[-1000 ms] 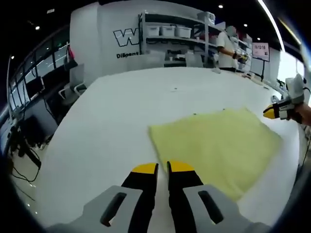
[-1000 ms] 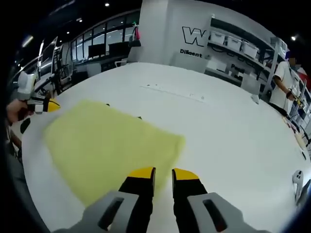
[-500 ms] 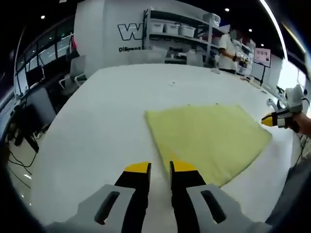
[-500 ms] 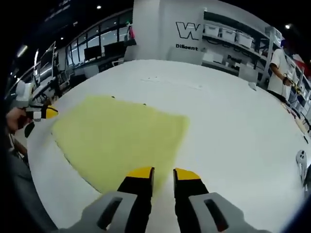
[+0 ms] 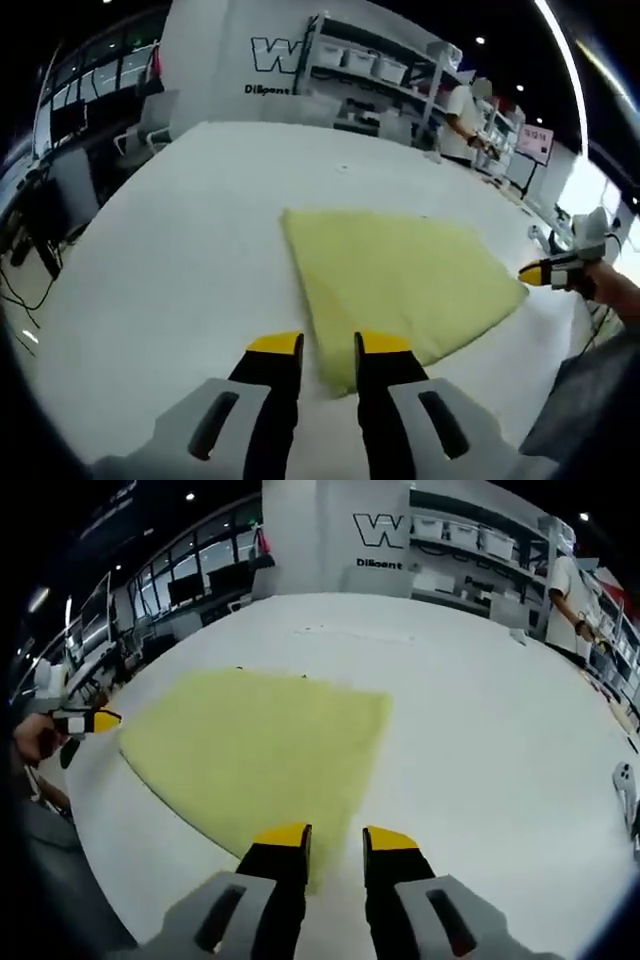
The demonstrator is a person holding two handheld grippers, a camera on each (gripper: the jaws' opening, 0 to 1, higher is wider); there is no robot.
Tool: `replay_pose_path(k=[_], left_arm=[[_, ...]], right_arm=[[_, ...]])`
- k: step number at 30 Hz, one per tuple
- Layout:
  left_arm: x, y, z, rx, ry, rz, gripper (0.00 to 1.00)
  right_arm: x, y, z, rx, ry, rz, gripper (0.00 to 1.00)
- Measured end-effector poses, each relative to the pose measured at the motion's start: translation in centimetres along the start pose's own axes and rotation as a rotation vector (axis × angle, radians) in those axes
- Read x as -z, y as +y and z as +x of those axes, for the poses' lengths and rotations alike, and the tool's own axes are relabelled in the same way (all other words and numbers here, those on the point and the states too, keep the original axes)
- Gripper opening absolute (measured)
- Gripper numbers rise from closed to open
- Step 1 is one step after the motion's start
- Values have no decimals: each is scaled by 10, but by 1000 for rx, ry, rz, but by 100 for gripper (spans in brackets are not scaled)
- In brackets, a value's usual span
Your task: Fold the garment on the visible template until the final outline fits inside the template.
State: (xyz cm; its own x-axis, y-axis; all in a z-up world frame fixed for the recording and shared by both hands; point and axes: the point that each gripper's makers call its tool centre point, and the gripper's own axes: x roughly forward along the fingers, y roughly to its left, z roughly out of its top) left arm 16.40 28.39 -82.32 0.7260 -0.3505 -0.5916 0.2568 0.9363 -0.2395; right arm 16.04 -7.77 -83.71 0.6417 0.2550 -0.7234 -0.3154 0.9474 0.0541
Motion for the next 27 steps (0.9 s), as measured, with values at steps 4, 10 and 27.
replay_pose_path(k=[4,10,27], left_arm=[[11,-7,1,89,26,-128,21],[19,-8,1,109,51,-131,20],[20,-10,0,169,109,-20,0]], right_arm=[[9,2,-7,-6,14,24,18],[19,14,-8,-69,22,105,20],[20,25,-9,-110,78,40,0]])
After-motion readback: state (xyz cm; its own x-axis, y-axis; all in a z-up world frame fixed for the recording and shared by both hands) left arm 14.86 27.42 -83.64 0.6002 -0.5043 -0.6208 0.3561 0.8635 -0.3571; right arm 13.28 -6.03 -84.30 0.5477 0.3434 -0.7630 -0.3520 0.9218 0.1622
